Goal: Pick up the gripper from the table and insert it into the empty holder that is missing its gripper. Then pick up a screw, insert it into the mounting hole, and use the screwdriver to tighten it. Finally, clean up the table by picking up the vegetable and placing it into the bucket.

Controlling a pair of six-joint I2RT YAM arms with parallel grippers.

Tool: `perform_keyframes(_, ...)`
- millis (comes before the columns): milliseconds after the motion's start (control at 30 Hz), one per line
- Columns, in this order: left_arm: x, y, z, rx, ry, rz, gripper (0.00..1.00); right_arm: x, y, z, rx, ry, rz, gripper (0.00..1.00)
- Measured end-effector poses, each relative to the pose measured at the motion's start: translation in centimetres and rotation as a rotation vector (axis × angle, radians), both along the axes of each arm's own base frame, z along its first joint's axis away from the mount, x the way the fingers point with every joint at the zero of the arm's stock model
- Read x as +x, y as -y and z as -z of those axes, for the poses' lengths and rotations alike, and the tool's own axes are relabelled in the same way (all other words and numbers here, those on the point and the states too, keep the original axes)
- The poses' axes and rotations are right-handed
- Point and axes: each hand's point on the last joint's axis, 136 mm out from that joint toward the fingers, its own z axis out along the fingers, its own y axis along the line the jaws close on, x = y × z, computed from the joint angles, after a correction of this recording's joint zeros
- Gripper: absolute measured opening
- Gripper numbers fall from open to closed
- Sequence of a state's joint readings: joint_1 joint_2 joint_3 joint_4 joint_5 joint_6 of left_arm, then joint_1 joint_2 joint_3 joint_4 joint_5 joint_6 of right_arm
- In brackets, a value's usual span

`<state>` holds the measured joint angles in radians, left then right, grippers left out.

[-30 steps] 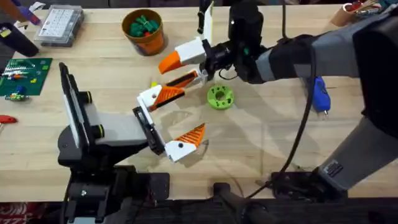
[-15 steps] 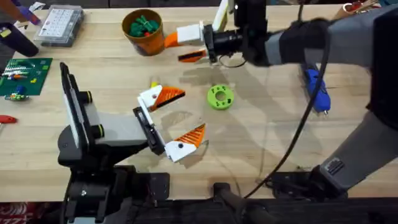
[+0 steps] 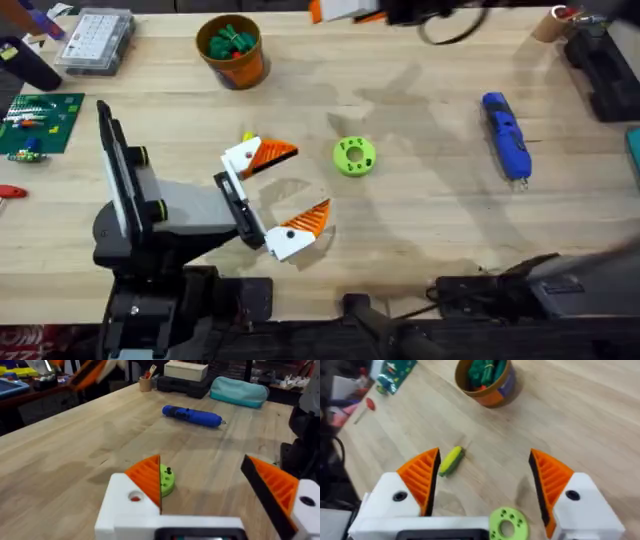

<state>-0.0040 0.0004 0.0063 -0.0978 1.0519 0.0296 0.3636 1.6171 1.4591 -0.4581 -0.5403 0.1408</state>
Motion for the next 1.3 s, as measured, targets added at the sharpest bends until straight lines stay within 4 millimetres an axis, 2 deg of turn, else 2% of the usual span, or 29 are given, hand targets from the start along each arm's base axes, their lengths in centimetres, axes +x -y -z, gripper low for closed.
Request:
perform_keyframes(100, 0.0, 0.0, 0.0, 0.0, 0.0, 0.0, 0.986, -1.6, 2.1, -2.1, -0.079, 0.063, 0.042, 0.998)
perform_keyframes(200, 0.0, 0.0, 0.0, 0.0, 0.0, 0.0, 0.986, -3.5, 4.4, -3.3, -0.161, 0.091, 0.092, 0.998)
perform_keyframes(333, 0.0, 0.0, 0.0, 0.0, 0.0, 0.0, 0.986, -6.1, 6.9, -4.1, -0.242, 0.09, 0.139, 0.998)
perform_keyframes(433, 0.0, 0.0, 0.0, 0.0, 0.0, 0.0, 0.986, -7.7, 8.0, -4.3, -0.27, 0.092, 0.154, 0.998)
perform_keyframes(533, 0.0, 0.0, 0.0, 0.0, 0.0, 0.0, 0.986, -9.2, 9.0, -3.2, -0.291, 0.083, 0.168, 0.998)
perform_keyframes(667, 0.0, 0.0, 0.0, 0.0, 0.0, 0.0, 0.986, -11.4, 10.5, -0.5, -0.334, 0.045, 0.192, 0.998)
perform_keyframes(933, 0.0, 0.0, 0.0, 0.0, 0.0, 0.0, 0.986, -18.3, 13.3, 5.3, -0.437, -0.112, 0.164, 0.998)
perform_keyframes(1133, 0.0, 0.0, 0.0, 0.0, 0.0, 0.0, 0.986, -21.1, 13.4, 7.1, -0.502, -0.191, 0.088, 0.998)
perform_keyframes(1300, 0.0, 0.0, 0.0, 0.0, 0.0, 0.0, 0.986, -22.5, 12.3, 7.4, -0.536, -0.173, -0.016, 0.998)
